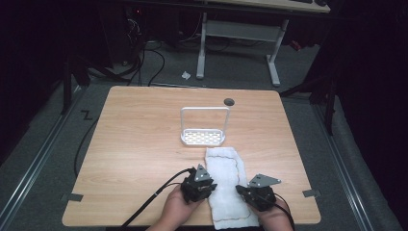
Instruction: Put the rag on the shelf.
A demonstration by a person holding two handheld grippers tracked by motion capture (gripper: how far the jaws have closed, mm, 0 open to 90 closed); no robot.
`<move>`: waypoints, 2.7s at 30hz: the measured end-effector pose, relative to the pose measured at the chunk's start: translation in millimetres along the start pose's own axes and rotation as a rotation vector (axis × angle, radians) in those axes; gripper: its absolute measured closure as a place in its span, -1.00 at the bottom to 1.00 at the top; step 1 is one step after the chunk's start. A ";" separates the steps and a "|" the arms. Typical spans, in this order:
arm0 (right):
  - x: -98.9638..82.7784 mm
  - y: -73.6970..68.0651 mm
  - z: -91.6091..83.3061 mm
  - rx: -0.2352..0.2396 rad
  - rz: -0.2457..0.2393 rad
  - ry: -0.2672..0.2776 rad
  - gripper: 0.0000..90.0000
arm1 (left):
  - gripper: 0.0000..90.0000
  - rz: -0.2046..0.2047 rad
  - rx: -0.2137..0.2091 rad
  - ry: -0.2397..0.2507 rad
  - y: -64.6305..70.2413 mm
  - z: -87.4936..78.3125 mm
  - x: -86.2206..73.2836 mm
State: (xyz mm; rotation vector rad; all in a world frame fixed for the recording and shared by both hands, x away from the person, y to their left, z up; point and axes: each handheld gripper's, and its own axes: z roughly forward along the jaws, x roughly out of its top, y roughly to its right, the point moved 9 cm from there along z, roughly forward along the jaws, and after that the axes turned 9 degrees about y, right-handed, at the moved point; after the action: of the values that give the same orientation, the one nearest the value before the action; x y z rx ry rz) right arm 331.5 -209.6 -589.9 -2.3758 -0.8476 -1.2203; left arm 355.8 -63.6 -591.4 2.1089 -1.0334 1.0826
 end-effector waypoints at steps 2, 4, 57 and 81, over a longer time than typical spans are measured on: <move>8.4 -3.8 5.8 0.012 -0.012 0.021 1.00 | 0.66 -0.015 0.015 0.004 -6.1 -11.2 -6.3; 15.5 -2.2 11.9 0.019 0.001 0.037 1.00 | 0.66 -0.033 0.027 0.006 -10.9 -19.6 -10.7; 32.7 -24.3 53.3 0.099 -0.057 0.019 0.95 | 0.27 -0.307 0.155 0.099 -105.9 -25.6 -1.1; 62.4 10.6 92.1 0.035 0.079 -0.007 0.74 | 0.77 -0.310 0.124 0.103 -101.8 -22.8 -3.7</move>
State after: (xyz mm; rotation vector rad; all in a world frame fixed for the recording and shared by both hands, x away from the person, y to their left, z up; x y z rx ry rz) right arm 423.4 -146.1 -592.0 -2.3636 -0.7636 -1.1570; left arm 428.6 11.0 -594.8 2.1939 -0.5791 1.1080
